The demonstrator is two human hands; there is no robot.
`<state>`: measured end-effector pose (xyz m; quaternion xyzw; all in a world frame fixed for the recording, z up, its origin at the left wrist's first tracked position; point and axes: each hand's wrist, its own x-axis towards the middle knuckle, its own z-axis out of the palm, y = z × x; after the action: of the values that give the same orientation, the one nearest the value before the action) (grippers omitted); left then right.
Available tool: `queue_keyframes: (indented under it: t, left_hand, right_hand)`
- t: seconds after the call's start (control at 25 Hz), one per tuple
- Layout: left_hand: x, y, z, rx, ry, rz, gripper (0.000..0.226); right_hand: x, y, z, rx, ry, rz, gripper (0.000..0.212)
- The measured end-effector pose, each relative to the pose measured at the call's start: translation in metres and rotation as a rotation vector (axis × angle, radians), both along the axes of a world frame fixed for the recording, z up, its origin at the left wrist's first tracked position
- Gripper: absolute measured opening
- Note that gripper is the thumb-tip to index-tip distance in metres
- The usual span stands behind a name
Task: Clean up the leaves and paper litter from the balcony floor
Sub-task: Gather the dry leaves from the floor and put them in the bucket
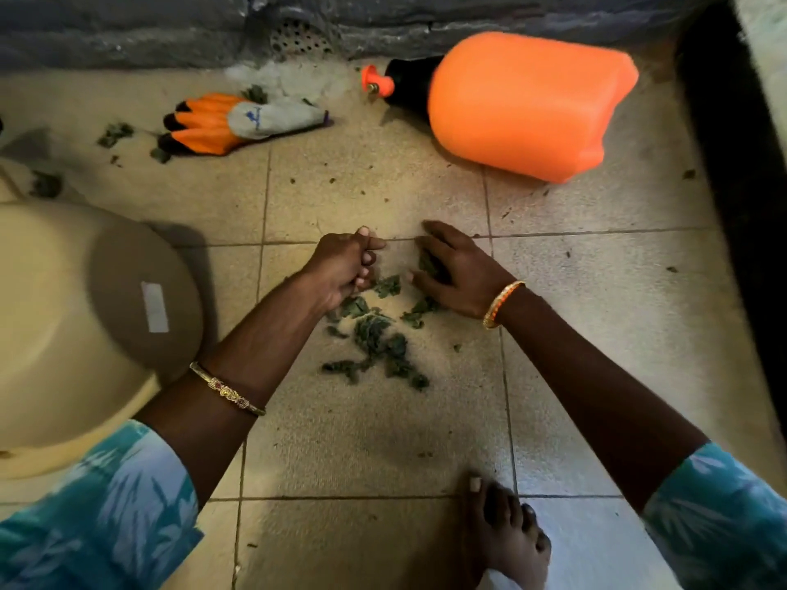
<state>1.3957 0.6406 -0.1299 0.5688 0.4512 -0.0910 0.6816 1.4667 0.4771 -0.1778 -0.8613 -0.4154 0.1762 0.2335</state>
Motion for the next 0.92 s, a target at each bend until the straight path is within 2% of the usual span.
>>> queue_keyframes:
  t: [0.08, 0.16, 0.32, 0.4, 0.48, 0.52, 0.56, 0.64, 0.72, 0.8, 0.88, 0.92]
  left_hand:
    - [-0.007, 0.004, -0.002, 0.011, 0.019, -0.009, 0.038]
    - [-0.011, 0.004, -0.004, -0.030, 0.027, -0.004, 0.040]
    - [-0.012, -0.003, -0.005, -0.108, 0.054, 0.017, 0.037]
    - [-0.009, -0.009, -0.004, -0.121, 0.052, -0.002, 0.036]
    - [-0.006, -0.017, -0.001, -0.141, 0.048, -0.035, 0.036]
    - [-0.004, -0.022, 0.002, -0.160, 0.045, -0.062, 0.036]
    - [-0.002, -0.028, 0.005, -0.189, 0.041, -0.088, 0.038]
    - [0.003, -0.037, 0.012, -0.269, 0.038, -0.130, 0.044]
    - [0.007, -0.042, 0.017, -0.353, 0.020, -0.161, 0.049]
    - [0.010, -0.045, 0.018, -0.409, -0.003, -0.144, 0.044]
    - [0.010, -0.044, 0.016, -0.433, -0.023, -0.028, 0.035]
    - [0.010, -0.043, 0.013, -0.434, -0.029, 0.039, 0.033]
  right_hand:
    - [-0.004, -0.017, -0.002, -0.027, -0.045, 0.123, 0.064]
    - [-0.001, -0.032, -0.006, -0.039, -0.079, 0.163, 0.053]
    - [0.011, -0.047, 0.001, 0.081, -0.105, 0.058, 0.031]
    - [0.015, -0.050, 0.010, 0.170, 0.015, -0.204, 0.027]
    - [0.021, -0.050, 0.022, 0.284, 0.228, -0.504, 0.026]
    - [0.024, -0.051, 0.029, 0.374, 0.334, -0.590, 0.026]
    - [0.026, -0.052, 0.037, 0.444, 0.410, -0.615, 0.027]
    - [0.022, -0.046, 0.052, 0.455, 0.456, -0.502, 0.027]
    - [0.009, -0.029, 0.063, 0.368, 0.351, -0.305, 0.027]
    - [-0.010, -0.007, 0.062, 0.320, 0.114, -0.153, 0.025]
    - [-0.029, 0.010, 0.053, 0.319, -0.100, -0.093, 0.024]
    - [-0.040, 0.015, 0.049, 0.309, -0.118, -0.088, 0.027]
